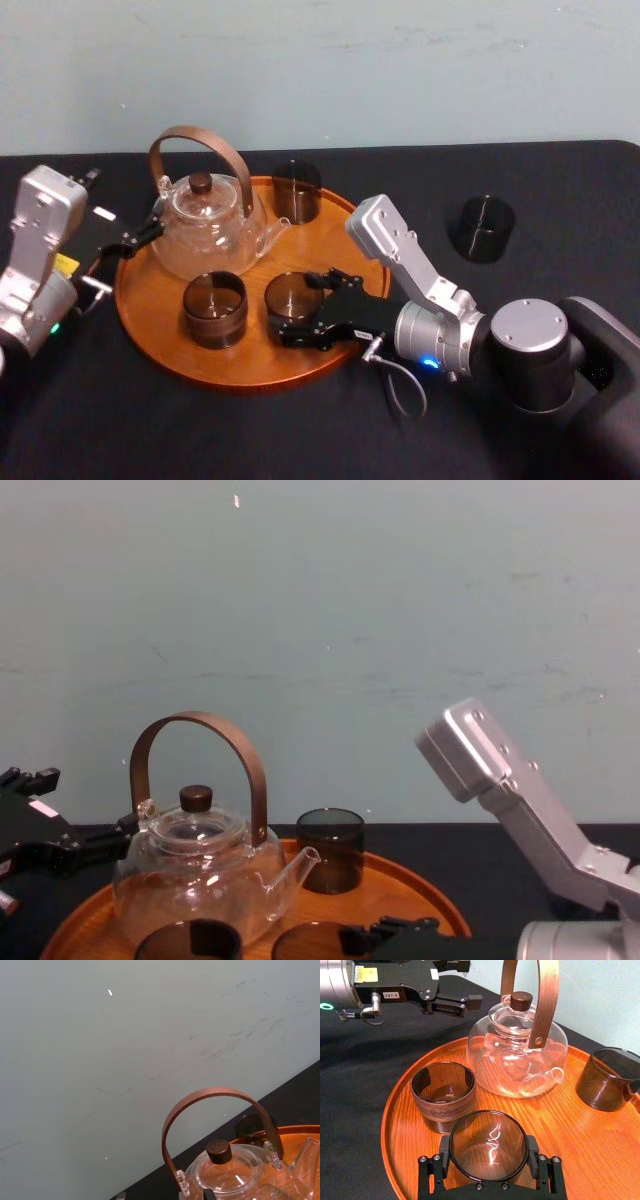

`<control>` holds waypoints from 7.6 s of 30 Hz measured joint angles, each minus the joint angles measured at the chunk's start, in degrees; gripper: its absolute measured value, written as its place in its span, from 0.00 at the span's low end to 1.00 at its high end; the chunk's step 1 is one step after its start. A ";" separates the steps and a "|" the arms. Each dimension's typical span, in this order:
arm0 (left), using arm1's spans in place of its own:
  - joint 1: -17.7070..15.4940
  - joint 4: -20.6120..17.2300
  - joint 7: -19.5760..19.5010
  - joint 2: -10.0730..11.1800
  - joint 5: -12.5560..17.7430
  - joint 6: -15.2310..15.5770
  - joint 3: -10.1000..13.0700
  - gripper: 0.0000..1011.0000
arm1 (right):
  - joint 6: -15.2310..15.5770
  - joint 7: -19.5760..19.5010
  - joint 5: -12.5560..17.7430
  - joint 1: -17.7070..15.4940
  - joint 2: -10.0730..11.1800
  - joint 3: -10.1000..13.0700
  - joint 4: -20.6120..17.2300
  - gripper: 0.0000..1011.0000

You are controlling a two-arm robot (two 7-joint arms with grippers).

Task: Pick up the glass from the table and place it on the tray.

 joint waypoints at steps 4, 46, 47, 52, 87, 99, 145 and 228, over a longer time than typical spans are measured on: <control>0.00 0.00 0.00 0.00 0.00 0.00 0.00 0.99 | 0.47 -0.13 0.09 0.02 -0.02 -0.05 -0.04 0.89; 0.00 0.00 0.00 0.00 0.00 0.00 0.00 0.99 | -1.55 -2.26 -1.24 -3.48 2.93 2.12 -7.59 0.99; 0.00 0.00 0.00 0.00 0.00 0.00 0.00 0.99 | -1.55 -2.33 -1.24 -3.85 3.22 2.39 -8.30 0.99; 0.00 0.00 0.00 0.00 0.00 0.00 0.00 0.99 | -1.52 -2.49 -0.85 -5.27 4.29 3.57 -10.69 0.99; 0.00 0.00 0.00 0.00 0.00 0.00 0.00 0.99 | -4.69 -4.58 12.82 -17.74 14.64 17.78 -17.12 0.99; 0.00 0.00 0.00 0.00 0.00 0.00 0.00 0.99 | -2.89 -7.17 14.09 -18.09 16.62 21.88 -15.78 0.99; 0.00 0.00 0.00 0.00 0.00 0.00 0.00 0.99 | 0.36 -5.89 12.35 -4.66 13.72 20.25 -0.66 0.99; 0.00 0.00 0.00 0.00 0.00 0.00 0.00 0.99 | -1.97 -0.24 9.51 7.10 7.80 14.16 18.03 0.96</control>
